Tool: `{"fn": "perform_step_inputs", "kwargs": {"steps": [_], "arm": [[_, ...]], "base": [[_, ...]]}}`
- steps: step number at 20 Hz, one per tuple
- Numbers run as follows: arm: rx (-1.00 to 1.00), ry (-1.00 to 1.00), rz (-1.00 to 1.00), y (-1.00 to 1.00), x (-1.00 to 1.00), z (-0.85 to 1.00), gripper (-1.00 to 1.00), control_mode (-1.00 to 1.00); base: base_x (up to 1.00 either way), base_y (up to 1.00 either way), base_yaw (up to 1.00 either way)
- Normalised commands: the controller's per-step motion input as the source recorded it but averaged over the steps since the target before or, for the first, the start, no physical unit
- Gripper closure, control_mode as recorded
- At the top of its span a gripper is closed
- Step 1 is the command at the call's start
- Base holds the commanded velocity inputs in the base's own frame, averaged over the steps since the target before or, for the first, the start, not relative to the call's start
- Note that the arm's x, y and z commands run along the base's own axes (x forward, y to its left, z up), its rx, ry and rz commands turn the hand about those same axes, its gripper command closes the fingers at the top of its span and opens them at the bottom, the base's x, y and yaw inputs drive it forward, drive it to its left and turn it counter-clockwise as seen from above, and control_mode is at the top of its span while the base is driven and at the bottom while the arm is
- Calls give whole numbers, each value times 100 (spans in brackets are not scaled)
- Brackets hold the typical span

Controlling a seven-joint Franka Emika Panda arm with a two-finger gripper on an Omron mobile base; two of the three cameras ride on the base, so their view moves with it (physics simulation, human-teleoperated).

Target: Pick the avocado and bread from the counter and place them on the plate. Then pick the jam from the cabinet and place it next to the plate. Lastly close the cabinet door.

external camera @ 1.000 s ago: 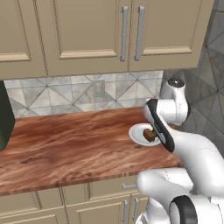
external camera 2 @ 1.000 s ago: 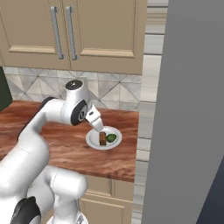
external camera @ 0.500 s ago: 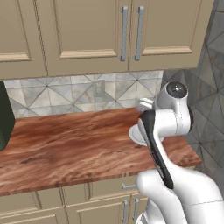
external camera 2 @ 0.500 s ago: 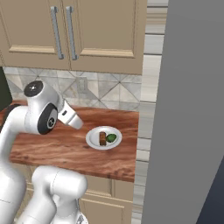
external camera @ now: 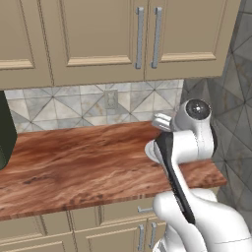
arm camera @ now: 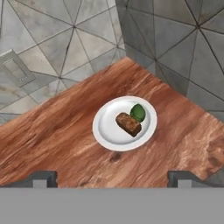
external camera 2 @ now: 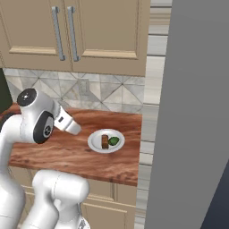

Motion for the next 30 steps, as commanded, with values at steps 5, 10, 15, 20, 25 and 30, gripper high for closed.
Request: {"fn": "perform_step_inputs", "kwargs": {"steps": [5, 10, 15, 20, 25, 30], "arm": [[0, 0, 0, 0, 0, 0, -100, 100], [0, 0, 0, 0, 0, 0, -100, 100], [0, 0, 0, 0, 0, 0, -100, 100], [0, 0, 0, 0, 0, 0, -100, 100], [0, 0, 0, 0, 0, 0, -100, 100], [0, 0, 0, 0, 0, 0, -100, 100]], "base": [[-61, 71, 18], [-7, 100, 33], [0, 100, 33], [0, 83, 36], [-1, 63, 38], [-6, 42, 41]]}}
